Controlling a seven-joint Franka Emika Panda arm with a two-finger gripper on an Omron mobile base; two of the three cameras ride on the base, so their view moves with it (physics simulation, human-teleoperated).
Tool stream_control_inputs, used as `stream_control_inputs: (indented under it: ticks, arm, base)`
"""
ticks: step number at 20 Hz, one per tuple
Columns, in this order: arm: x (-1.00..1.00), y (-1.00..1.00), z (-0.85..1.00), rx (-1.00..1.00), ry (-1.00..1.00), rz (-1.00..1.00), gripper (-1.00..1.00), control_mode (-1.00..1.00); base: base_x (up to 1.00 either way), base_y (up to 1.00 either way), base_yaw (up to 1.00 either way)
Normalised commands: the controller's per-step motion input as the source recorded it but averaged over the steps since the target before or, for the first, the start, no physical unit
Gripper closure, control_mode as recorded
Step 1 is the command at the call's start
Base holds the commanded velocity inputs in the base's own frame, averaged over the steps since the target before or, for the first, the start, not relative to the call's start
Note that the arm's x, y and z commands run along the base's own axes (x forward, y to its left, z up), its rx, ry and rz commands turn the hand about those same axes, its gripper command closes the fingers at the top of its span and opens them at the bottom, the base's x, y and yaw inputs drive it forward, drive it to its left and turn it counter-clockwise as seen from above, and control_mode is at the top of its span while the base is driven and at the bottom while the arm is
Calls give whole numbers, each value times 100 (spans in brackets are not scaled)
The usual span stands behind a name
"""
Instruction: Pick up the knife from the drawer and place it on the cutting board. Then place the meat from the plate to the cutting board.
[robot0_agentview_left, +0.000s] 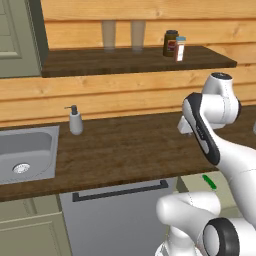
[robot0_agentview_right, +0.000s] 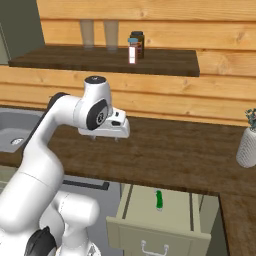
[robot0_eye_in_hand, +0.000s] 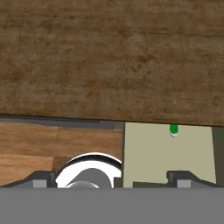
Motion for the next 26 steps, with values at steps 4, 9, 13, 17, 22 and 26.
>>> stream_control_inputs:
  ticks: [4, 9, 13, 17, 22, 26]
  arm:
    - [0, 0, 0, 0, 0, 0, -100, 100]
    - [0, 0, 0, 0, 0, 0, -100, 100]
    - [0, 0, 0, 0, 0, 0, -100, 100]
    - [0, 0, 0, 0, 0, 0, -100, 100]
    - [0, 0, 0, 0, 0, 0, -100, 100]
    - [0, -10, -9, 0, 0, 0, -100, -100]
  base:
    - [0, 1, 0]
    - [0, 17, 0]
    - [0, 26, 0]
    - [0, 52, 0]
    - [0, 29, 0]
    - [0, 0, 0]
